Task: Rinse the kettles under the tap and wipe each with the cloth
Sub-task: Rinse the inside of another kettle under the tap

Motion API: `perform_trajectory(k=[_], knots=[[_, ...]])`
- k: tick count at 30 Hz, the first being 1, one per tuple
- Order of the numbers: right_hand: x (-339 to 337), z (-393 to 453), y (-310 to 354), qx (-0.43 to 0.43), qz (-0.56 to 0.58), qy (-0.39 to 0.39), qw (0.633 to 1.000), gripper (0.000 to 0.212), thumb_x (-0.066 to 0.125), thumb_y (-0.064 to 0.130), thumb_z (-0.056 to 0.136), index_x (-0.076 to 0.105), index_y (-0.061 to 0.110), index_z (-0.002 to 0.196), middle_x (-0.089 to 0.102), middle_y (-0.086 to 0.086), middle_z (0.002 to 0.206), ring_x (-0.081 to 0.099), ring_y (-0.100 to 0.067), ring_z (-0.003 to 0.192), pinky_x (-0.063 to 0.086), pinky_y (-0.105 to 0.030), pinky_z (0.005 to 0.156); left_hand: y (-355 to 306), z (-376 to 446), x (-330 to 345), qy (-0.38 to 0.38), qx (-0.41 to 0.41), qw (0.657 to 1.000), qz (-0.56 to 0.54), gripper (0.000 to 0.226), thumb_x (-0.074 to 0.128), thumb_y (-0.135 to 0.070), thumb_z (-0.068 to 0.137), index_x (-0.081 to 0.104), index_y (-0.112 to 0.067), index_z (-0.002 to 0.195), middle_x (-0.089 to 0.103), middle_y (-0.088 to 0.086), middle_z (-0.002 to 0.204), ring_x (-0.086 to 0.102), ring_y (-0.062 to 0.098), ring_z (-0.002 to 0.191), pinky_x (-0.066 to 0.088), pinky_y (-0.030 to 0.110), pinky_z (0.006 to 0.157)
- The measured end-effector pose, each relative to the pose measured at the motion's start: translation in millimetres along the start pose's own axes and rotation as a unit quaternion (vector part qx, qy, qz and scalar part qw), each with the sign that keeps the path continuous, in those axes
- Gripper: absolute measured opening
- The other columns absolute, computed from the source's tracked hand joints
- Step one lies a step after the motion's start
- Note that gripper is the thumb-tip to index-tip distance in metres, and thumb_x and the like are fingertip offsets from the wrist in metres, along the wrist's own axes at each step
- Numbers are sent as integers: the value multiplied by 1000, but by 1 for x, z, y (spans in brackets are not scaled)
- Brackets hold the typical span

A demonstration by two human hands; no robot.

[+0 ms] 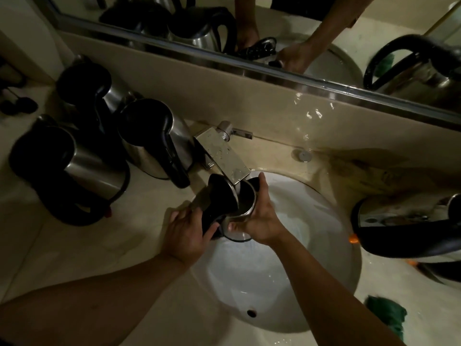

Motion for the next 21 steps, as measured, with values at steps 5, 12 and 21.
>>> perform_trajectory(k=[5, 12, 21], knots=[[-4, 1, -9, 2, 2, -31, 1000, 154, 98, 11, 68, -22, 23, 164, 32, 3, 164, 28, -7, 149, 20, -23, 121, -2, 4, -3, -14, -2, 1000, 13, 51, 46, -56, 87, 61, -8, 96, 70, 15, 81, 68, 34, 78, 31, 40, 84], [-1, 7, -23, 19, 32, -46, 998, 163, 101, 14, 57, -21, 34, 164, 31, -1, 168, 26, -21, 157, 28, -27, 116, -2, 2, -1, -12, 9, 999, 34, 54, 47, -56, 87, 59, -5, 97, 68, 19, 83, 66, 37, 79, 32, 42, 83], [2, 2, -27, -2, 45, -52, 998, 167, 98, 30, 44, -19, 36, 164, 37, 0, 161, 35, -20, 152, 33, -49, 126, -8, 0, -5, -17, 13, 999, 25, 49, 48, -53, 86, 58, -4, 91, 67, 20, 84, 67, 38, 81, 30, 41, 83]])
Point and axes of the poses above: each hand's wrist, its own z-axis towards the middle knuckle, its own x-axis out of the palm, y = z × x, the point moved 6 cm from there along z, towards the middle knuckle
